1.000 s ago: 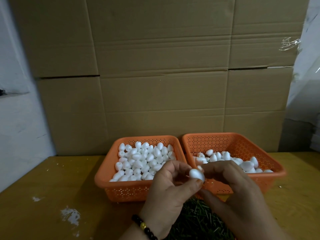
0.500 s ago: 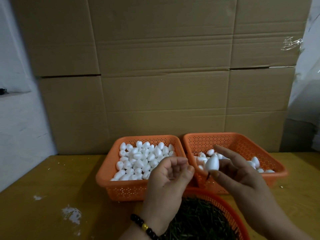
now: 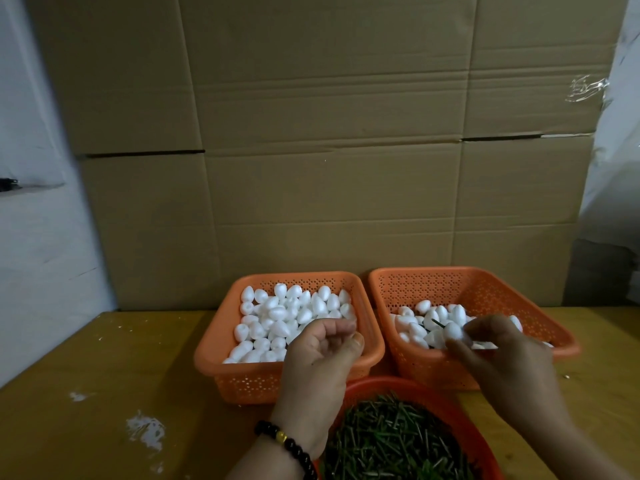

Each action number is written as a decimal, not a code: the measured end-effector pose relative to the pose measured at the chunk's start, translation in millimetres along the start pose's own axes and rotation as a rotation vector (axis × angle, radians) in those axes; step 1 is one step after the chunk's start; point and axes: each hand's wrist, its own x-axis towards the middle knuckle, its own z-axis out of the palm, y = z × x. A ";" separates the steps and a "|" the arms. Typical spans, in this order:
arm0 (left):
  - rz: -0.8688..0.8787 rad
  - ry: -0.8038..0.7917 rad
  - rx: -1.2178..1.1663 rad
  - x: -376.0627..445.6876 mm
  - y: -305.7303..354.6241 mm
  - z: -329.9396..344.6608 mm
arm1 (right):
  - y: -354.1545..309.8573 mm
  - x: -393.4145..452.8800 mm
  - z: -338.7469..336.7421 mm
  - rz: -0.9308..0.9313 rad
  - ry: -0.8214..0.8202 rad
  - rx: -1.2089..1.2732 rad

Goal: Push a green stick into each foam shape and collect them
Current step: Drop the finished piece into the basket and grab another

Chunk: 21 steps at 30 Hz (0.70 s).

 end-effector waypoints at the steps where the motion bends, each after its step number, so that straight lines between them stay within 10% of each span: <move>1: 0.001 0.001 0.005 0.2 -0.3 -0.2 | 2.8 0.8 1.9 -0.017 0.009 -0.053; 12: 0.105 0.022 0.196 10.0 5.0 -13.7 | -11.5 -7.4 -2.8 -0.356 0.120 -0.065; 21: 0.074 -0.230 1.175 68.2 6.8 -61.0 | -59.5 -42.7 -10.3 -0.542 -0.752 -0.461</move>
